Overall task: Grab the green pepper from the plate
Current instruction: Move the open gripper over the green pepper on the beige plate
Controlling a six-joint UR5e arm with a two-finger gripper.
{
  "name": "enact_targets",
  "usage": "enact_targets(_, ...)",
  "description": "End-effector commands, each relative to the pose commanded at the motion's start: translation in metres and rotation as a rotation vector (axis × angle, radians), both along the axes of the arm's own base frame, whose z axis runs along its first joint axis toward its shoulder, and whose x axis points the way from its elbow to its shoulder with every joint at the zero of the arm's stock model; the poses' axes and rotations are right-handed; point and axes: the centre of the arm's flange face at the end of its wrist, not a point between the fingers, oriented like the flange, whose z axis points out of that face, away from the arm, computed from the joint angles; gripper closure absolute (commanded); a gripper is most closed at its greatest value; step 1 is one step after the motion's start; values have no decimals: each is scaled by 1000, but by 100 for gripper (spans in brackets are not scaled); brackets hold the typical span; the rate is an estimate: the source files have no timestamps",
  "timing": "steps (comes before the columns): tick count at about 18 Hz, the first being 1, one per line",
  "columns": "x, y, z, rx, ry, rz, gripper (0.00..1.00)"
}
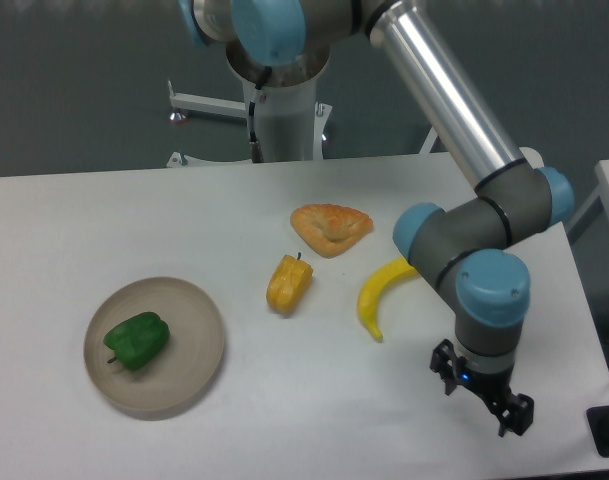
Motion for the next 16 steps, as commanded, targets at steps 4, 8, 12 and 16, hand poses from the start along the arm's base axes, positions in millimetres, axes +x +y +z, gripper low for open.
enact_targets(4,65,-20,23,61,-150,141,0)
enact_targets(8,129,-34,33,87,-293,220,0)
enact_targets(12,194,-43,15,44,-374,247,0)
enact_targets(16,258,-36,-2,-1,-407,214,0)
